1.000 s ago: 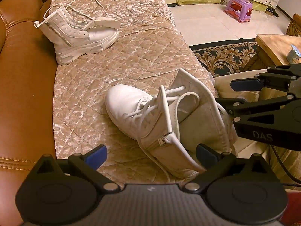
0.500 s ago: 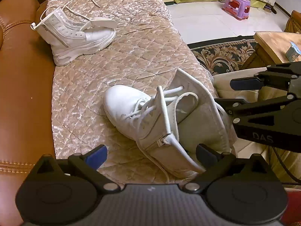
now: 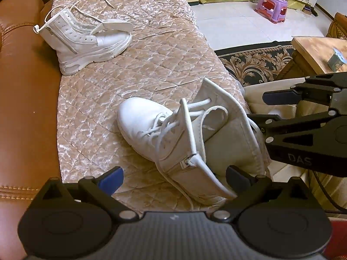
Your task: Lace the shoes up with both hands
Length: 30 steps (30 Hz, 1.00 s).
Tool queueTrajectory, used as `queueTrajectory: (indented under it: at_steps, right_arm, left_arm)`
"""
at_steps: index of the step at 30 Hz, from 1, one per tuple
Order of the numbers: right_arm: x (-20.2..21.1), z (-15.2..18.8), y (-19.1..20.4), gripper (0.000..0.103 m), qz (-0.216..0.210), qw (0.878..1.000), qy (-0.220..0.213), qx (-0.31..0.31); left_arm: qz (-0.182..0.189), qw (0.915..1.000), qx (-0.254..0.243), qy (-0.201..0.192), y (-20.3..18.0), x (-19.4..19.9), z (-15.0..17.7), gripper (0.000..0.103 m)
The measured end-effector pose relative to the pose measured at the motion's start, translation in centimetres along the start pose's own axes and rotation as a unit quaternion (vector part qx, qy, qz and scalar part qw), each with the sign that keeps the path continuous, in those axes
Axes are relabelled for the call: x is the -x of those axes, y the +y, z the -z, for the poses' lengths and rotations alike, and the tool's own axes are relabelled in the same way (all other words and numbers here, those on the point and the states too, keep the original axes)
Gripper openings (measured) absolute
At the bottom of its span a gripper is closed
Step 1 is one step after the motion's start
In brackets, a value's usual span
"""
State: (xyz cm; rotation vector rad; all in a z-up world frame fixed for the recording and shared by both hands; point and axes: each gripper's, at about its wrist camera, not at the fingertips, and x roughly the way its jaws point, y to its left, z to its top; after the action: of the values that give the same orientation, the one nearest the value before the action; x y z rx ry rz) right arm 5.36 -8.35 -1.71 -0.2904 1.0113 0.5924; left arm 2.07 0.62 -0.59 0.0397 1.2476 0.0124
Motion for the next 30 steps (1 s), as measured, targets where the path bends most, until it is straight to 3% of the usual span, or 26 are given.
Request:
queueTrajectory:
  at_steps: [30]
  right_arm:
    - [0.18, 0.83, -0.07, 0.051, -0.004, 1.0, -0.008, -0.011]
  left_arm:
    - [-0.008, 0.9999, 0.011, -0.001, -0.49, -0.04, 0.25, 0.103]
